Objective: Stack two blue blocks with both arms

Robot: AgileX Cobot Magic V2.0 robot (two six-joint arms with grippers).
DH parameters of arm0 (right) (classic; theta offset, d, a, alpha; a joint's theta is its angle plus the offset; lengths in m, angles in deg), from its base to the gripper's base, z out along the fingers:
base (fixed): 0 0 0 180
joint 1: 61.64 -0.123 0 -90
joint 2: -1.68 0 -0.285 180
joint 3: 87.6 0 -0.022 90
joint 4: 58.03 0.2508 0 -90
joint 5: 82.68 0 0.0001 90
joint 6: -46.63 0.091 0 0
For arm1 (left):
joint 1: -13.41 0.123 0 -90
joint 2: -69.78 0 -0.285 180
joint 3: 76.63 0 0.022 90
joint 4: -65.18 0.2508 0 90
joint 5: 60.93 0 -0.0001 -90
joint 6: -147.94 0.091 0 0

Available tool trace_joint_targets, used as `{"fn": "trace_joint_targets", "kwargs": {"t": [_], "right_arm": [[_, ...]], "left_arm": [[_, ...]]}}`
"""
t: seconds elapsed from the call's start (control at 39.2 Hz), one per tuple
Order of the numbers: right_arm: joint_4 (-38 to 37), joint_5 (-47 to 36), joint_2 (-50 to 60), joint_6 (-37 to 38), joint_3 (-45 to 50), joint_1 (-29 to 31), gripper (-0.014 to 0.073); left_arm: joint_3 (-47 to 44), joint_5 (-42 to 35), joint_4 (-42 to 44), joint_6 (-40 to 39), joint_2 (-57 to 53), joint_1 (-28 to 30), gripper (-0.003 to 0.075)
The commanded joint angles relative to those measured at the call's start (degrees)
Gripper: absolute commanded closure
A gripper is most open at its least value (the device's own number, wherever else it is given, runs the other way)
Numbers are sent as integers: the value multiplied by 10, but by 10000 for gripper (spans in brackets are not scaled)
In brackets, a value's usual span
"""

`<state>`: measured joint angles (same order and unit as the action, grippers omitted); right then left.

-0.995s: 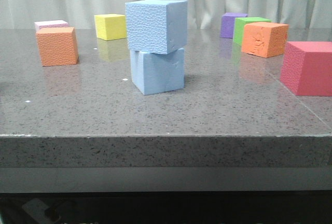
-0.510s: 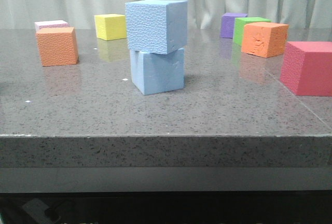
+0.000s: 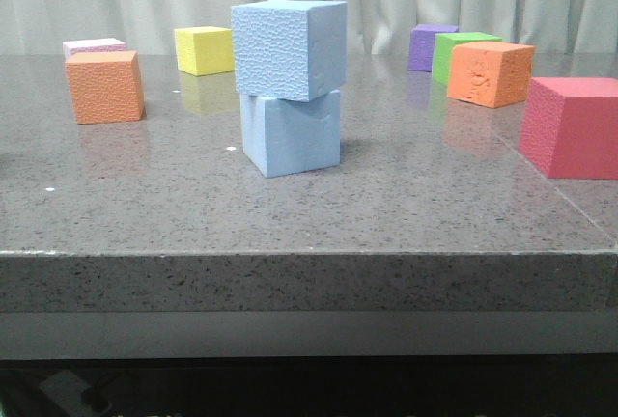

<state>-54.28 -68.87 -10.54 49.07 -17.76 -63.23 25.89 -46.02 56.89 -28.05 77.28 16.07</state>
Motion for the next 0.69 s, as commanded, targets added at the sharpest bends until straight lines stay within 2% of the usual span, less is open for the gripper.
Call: {"fn": "trace_joint_targets", "kwargs": {"t": [0.0,0.18,0.31,0.66], "right_arm": [[-5,-63,17,-6,27,16,663],[1,-64,62,-6,89,21,663],[1,-41,61,-6,89,21,663],[1,-41,61,-6,89,21,663]], "left_arm": [[-22,-50,-4,2,-13,1,738],[-22,-50,-4,2,-13,1,738],[-22,-50,-4,2,-13,1,738],[-22,-50,-4,2,-13,1,738]]}}
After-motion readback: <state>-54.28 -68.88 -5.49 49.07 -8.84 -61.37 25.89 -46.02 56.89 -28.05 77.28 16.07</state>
